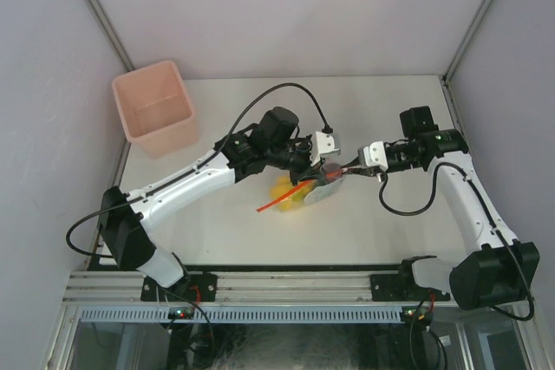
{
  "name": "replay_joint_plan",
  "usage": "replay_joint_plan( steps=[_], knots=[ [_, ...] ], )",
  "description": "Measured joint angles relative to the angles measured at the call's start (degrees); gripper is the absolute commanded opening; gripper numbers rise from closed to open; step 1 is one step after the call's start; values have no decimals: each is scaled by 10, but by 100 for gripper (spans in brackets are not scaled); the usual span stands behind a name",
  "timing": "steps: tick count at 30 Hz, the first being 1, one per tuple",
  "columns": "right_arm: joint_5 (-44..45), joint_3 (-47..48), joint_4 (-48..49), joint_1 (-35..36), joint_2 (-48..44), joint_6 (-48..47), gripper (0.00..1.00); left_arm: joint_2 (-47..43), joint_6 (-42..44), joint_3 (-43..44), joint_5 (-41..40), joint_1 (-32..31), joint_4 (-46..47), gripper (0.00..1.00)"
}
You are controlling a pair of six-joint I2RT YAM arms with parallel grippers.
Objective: Open the zip-top bag and remove the fake food
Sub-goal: Unzip the zipper food storage bag at the center of the board.
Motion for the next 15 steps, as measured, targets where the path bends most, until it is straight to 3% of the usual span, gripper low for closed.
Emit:
replay_joint_plan(
  steps=[12,15],
  knots=[
    [17,-4,22,37,0,32,6,0,0,0,0,1,-3,0],
    [19,-4,37,42,0,56,21,0,-2,-1,0,2,-2,0]
  ],
)
